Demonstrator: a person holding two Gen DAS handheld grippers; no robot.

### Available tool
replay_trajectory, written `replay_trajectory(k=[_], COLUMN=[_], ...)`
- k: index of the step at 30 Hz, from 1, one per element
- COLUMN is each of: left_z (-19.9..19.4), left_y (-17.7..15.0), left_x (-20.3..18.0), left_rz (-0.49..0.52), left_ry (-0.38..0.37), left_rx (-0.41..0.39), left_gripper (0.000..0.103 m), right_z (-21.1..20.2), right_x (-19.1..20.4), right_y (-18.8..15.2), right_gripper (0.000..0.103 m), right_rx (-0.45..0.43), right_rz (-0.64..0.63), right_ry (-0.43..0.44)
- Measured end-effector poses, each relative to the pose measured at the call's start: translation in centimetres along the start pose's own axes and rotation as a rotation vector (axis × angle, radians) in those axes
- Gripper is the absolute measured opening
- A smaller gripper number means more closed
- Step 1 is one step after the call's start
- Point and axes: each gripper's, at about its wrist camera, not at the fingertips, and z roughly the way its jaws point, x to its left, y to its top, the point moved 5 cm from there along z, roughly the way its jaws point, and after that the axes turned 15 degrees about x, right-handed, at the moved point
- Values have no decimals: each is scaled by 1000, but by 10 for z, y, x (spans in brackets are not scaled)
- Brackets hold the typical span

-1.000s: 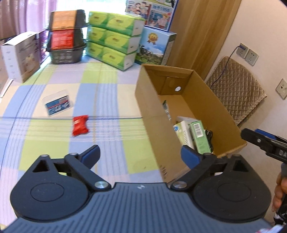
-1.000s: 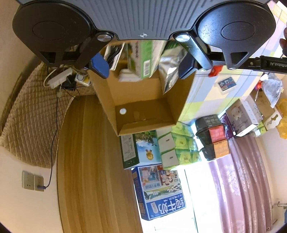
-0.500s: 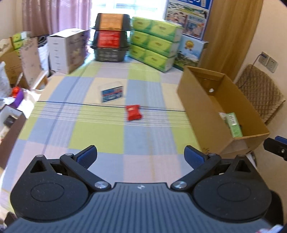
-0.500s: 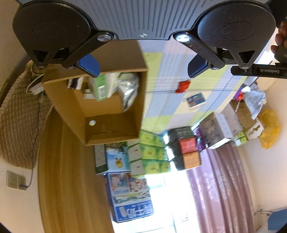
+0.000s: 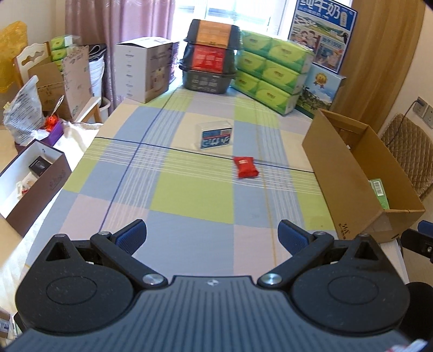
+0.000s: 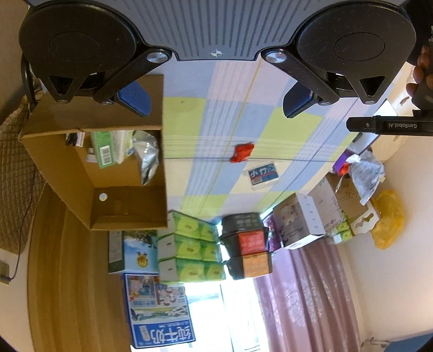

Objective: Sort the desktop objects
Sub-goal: 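Move both tools back toward the clear plastic box and red candy packet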

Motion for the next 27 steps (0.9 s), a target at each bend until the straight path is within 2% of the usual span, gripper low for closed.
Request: replay_trajectory(k=[8,15,21,27], left_z=[2,13,38,75], left_y=[2,25,53,85], left_x=[18,38,58,62], left_rz=[-5,-15,-24,58], left_ry=[25,67,91,106], left_rx=[-17,-57,-61,-146], left_gripper=[101,101,101,101], right_z=[14,38,78,136], right_x=[19,40,54,60], right_y=[6,21,39,59], right_gripper=[101,101,101,101], right_rx=[19,28,41,50], right_rz=[-38,-88,-124,-139], right_ry=[12,23,19,-11])
